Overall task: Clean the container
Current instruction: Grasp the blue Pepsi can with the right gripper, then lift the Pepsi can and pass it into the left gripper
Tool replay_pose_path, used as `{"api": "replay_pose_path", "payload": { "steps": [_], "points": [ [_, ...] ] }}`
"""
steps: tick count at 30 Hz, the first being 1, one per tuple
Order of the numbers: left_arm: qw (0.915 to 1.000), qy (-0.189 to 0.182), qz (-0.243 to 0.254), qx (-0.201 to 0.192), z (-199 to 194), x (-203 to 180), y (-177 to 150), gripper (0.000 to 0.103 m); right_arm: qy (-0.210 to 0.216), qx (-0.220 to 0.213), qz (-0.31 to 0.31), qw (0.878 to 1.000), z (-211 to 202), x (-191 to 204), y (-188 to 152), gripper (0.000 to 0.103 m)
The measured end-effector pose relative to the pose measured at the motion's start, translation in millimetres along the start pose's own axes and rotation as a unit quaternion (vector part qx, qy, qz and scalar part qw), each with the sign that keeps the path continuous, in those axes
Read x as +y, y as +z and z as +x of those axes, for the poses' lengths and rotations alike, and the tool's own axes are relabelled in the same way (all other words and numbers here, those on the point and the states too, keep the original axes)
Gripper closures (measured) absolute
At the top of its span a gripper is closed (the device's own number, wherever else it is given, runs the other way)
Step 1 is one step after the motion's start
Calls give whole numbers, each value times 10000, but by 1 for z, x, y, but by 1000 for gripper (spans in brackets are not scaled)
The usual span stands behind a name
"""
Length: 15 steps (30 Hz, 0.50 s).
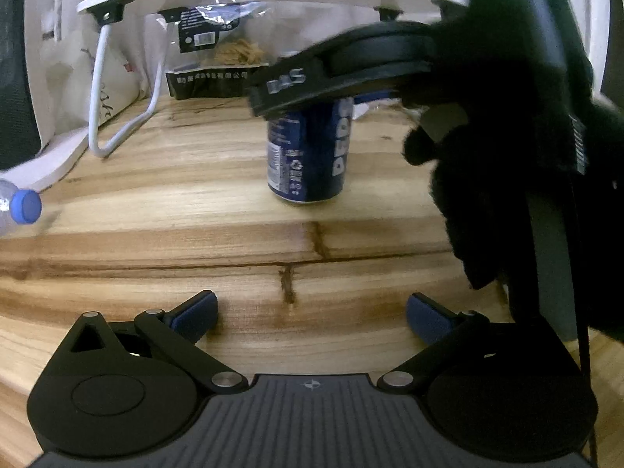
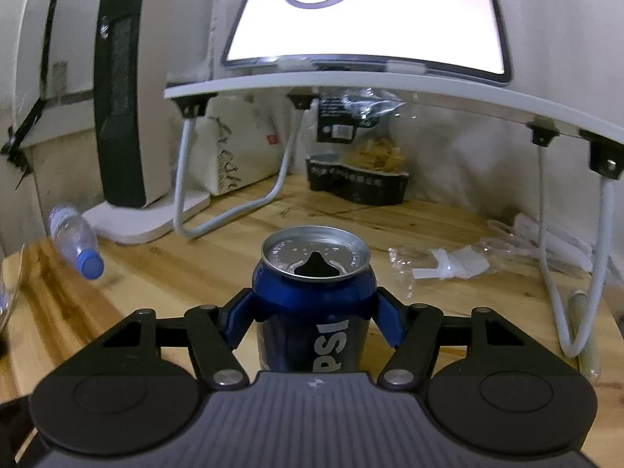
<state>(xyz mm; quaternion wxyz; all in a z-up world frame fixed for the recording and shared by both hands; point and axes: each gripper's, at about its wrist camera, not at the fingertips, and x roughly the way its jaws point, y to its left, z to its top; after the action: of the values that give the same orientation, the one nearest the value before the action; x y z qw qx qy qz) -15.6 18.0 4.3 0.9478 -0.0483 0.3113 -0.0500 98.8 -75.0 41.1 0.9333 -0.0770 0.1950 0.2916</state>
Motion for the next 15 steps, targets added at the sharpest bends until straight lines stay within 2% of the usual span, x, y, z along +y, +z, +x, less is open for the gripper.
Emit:
{"api": "replay_pose_path", "payload": {
  "steps": [3,4,6,7,9,10,12,15],
  "points": [
    [9998,-154,-92,-84,-3,4,0,0,151,30,132,9998,-6,0,0,37],
    [9992,-286,-168,-236,-8,8,-1,0,269,65,274,9992,-12,-4,2,36],
    [9953,-620,-359,-645,-20,17,-3,0,681,144,801,9943,-27,-16,4,36],
    [9931,-761,-428,-786,-24,22,-4,0,960,202,1181,9881,-34,-25,4,36],
    [9899,-996,-443,-905,-30,29,-4,0,1466,319,1912,9700,-47,-42,2,36],
    [9881,-1110,-408,-984,-33,32,-4,0,1747,401,2305,9564,-51,-52,-2,36],
    [9838,-1270,-219,-1247,-41,36,-5,0,2303,563,3021,9233,-57,-67,-13,36],
    [9756,-1425,266,-1649,-56,36,-8,0,2865,776,3826,8749,-64,-83,-33,36]
  ]
}}
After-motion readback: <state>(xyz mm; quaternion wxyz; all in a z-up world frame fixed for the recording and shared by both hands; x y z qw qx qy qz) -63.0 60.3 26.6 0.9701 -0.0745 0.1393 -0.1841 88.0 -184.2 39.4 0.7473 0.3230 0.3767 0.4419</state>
